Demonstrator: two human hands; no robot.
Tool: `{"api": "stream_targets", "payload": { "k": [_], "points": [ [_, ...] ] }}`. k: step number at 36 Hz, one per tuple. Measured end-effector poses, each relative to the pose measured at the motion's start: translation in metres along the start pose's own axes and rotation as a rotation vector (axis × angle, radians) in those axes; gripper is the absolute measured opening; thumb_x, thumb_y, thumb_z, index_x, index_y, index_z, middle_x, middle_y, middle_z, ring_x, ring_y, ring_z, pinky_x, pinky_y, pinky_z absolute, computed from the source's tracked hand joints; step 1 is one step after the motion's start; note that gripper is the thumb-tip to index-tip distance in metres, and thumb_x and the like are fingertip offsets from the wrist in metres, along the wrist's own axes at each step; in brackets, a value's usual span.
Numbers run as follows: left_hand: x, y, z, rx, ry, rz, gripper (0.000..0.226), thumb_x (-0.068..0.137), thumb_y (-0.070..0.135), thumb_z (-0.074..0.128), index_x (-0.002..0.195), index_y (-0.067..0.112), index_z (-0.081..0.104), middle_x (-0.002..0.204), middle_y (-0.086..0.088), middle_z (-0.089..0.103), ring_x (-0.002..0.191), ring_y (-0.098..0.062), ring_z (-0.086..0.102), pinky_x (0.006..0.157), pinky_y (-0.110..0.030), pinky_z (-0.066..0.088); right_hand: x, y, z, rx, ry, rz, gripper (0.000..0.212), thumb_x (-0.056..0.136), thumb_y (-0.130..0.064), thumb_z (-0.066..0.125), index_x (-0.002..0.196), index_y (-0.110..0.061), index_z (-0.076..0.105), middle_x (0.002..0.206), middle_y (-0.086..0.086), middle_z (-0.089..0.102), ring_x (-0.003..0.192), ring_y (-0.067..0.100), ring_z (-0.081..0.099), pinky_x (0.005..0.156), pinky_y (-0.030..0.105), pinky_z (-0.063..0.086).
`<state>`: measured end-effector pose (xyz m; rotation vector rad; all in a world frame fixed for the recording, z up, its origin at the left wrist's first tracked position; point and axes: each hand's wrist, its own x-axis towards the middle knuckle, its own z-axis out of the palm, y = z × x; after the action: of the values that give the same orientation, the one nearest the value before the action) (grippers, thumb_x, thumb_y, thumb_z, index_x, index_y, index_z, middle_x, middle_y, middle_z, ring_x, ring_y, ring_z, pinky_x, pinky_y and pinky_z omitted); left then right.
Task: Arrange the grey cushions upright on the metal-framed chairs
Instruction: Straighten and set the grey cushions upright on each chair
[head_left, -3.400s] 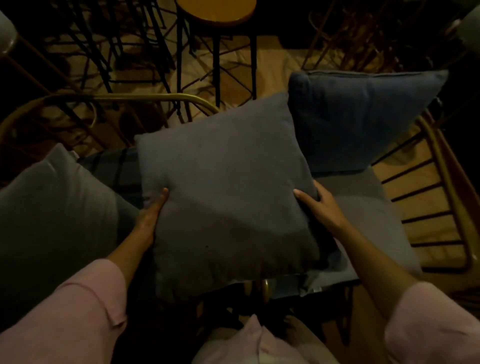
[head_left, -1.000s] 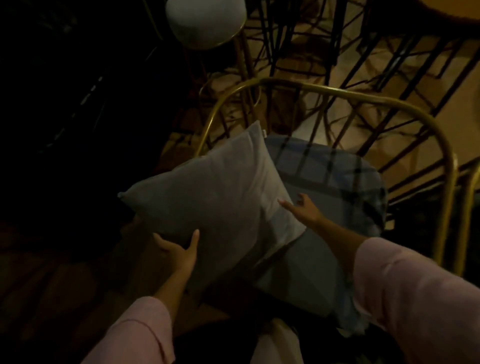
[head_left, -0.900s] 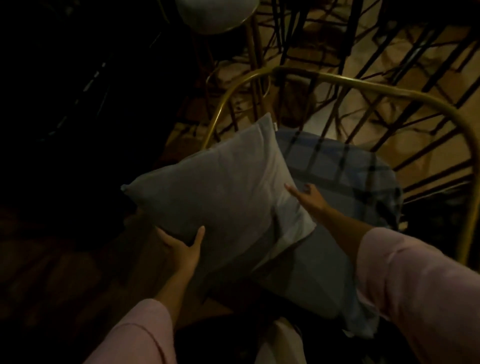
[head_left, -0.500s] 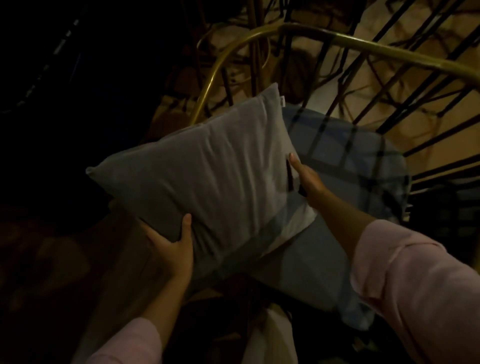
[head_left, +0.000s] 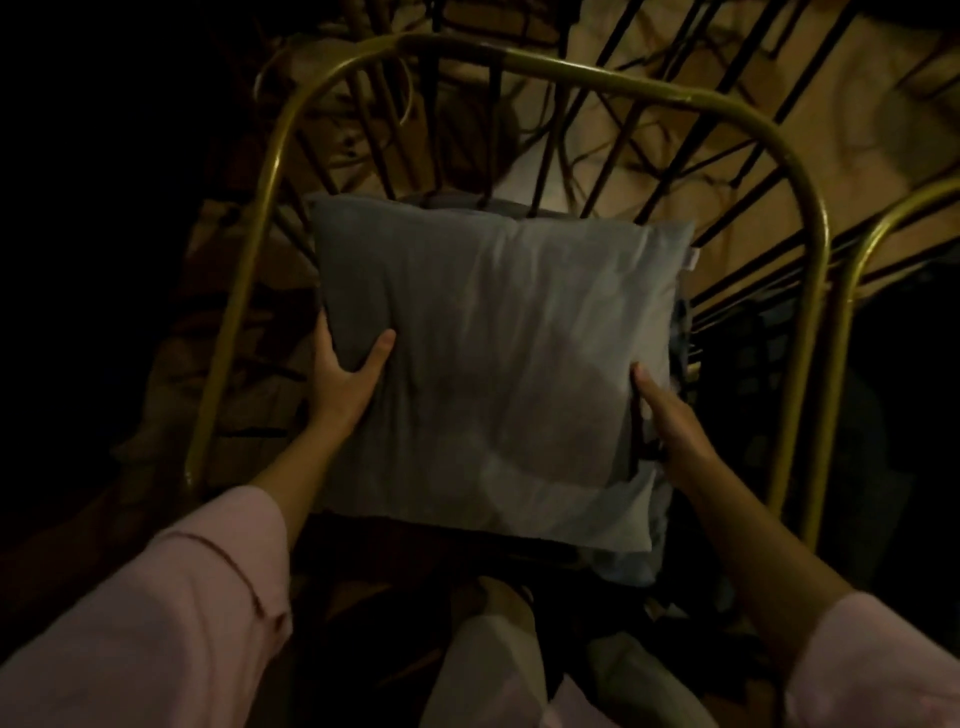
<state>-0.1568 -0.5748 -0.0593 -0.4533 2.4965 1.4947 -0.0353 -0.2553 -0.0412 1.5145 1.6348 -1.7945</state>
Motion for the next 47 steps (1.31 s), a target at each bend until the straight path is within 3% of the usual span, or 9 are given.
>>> {"api": "stream_targets", "payload": {
  "k": [2, 7, 10, 23, 26, 30, 35, 43, 47],
  "points": [
    [0.004, -0.005, 0.006, 0.017, -0.072, -0.002, 0.095, 0.075, 0.058, 0.071, 0.151, 0.028, 0.024, 0.152, 0.000, 0.040, 0.135, -0.015, 0.043, 0.113, -0.037, 0.037, 0.001, 0.014, -0.003, 0.039, 0.024, 0.011, 0.113, 0.054, -0.075, 0.073, 0.147, -0.017, 0.046, 0.148, 0.007, 0.050, 0.131, 0.032, 0.051, 0.107, 0.045, 0.045],
    [0.004, -0.034, 0.015, 0.254, -0.322, -0.182, 0.127, 0.053, 0.075, 0.073, 0.152, 0.040, 0.002, 0.162, -0.009, 0.015, 0.148, -0.031, 0.022, 0.119, -0.051, 0.025, 0.013, 0.065, -0.001, 0.084, 0.016, 0.119, 0.141, 0.027, -0.086, 0.075, 0.146, -0.015, 0.047, 0.144, 0.007, 0.054, 0.126, 0.032, 0.055, 0.108, 0.047, 0.045],
    [-0.002, -0.046, 0.023, 0.507, -0.430, -0.172, 0.125, 0.063, 0.066, 0.076, 0.150, 0.042, -0.011, 0.164, -0.010, -0.005, 0.150, -0.036, 0.006, 0.121, -0.052, 0.016, 0.019, 0.077, 0.006, 0.042, 0.063, 0.074, 0.109, 0.064, -0.073, 0.073, 0.145, -0.007, 0.045, 0.144, 0.011, 0.053, 0.128, 0.034, 0.053, 0.107, 0.040, 0.044],
    [-0.056, -0.026, 0.043, 0.513, -0.229, -0.279, 0.129, 0.057, 0.074, 0.072, 0.153, 0.033, -0.003, 0.163, -0.009, -0.010, 0.150, -0.038, 0.000, 0.120, -0.056, 0.015, 0.024, 0.067, -0.025, 0.020, 0.051, -0.126, 0.088, 0.072, -0.061, 0.073, 0.140, -0.010, 0.050, 0.140, 0.012, 0.057, 0.120, 0.028, 0.060, 0.102, 0.048, 0.050],
    [-0.096, -0.005, 0.068, 0.418, -0.153, -0.198, 0.124, 0.059, 0.071, 0.073, 0.153, 0.029, 0.004, 0.163, -0.009, -0.011, 0.149, -0.040, 0.007, 0.118, -0.056, 0.022, 0.026, 0.074, -0.061, -0.036, 0.055, -0.194, 0.096, 0.072, -0.063, 0.075, 0.148, -0.018, 0.039, 0.147, 0.009, 0.051, 0.130, 0.028, 0.054, 0.107, 0.048, 0.047],
    [-0.159, 0.036, 0.121, 0.291, -0.264, -0.065, 0.116, 0.066, 0.060, 0.077, 0.153, 0.023, 0.010, 0.163, -0.009, -0.008, 0.151, -0.032, 0.006, 0.121, -0.047, 0.020, -0.042, 0.042, -0.119, -0.219, 0.148, -0.424, 0.061, 0.093, -0.020, 0.067, 0.147, -0.007, 0.041, 0.130, 0.003, 0.054, 0.120, 0.014, 0.052, 0.100, 0.025, 0.041],
    [-0.229, 0.088, 0.200, 0.244, -0.482, 0.093, 0.105, 0.073, 0.054, 0.074, 0.152, 0.020, 0.016, 0.163, -0.010, 0.002, 0.150, -0.028, 0.012, 0.118, -0.040, 0.021, -0.075, 0.052, -0.235, -0.257, 0.482, -0.617, 0.036, 0.093, -0.011, 0.066, 0.128, -0.001, 0.061, 0.121, 0.013, 0.067, 0.108, 0.019, 0.063, 0.091, 0.009, 0.046],
    [-0.332, 0.169, 0.330, 0.253, -0.705, 0.378, 0.080, 0.086, 0.037, 0.067, 0.150, 0.010, 0.026, 0.158, -0.015, 0.022, 0.148, -0.028, 0.021, 0.118, -0.031, 0.018, -0.097, 0.089, -0.434, -0.232, 0.944, -0.463, 0.037, 0.092, -0.019, 0.067, 0.122, 0.002, 0.062, 0.116, 0.024, 0.067, 0.107, 0.039, 0.062, 0.093, 0.048, 0.049],
    [-0.374, 0.199, 0.392, 0.192, -0.776, 0.274, 0.088, 0.084, 0.047, 0.068, 0.151, 0.013, 0.022, 0.158, -0.012, 0.024, 0.146, -0.027, 0.026, 0.119, -0.039, 0.025, -0.085, 0.116, -0.515, -0.162, 0.866, -0.242, 0.049, 0.089, -0.050, 0.066, 0.111, -0.006, 0.062, 0.103, 0.020, 0.066, 0.100, 0.037, 0.062, 0.086, 0.044, 0.048]
  ]
}}
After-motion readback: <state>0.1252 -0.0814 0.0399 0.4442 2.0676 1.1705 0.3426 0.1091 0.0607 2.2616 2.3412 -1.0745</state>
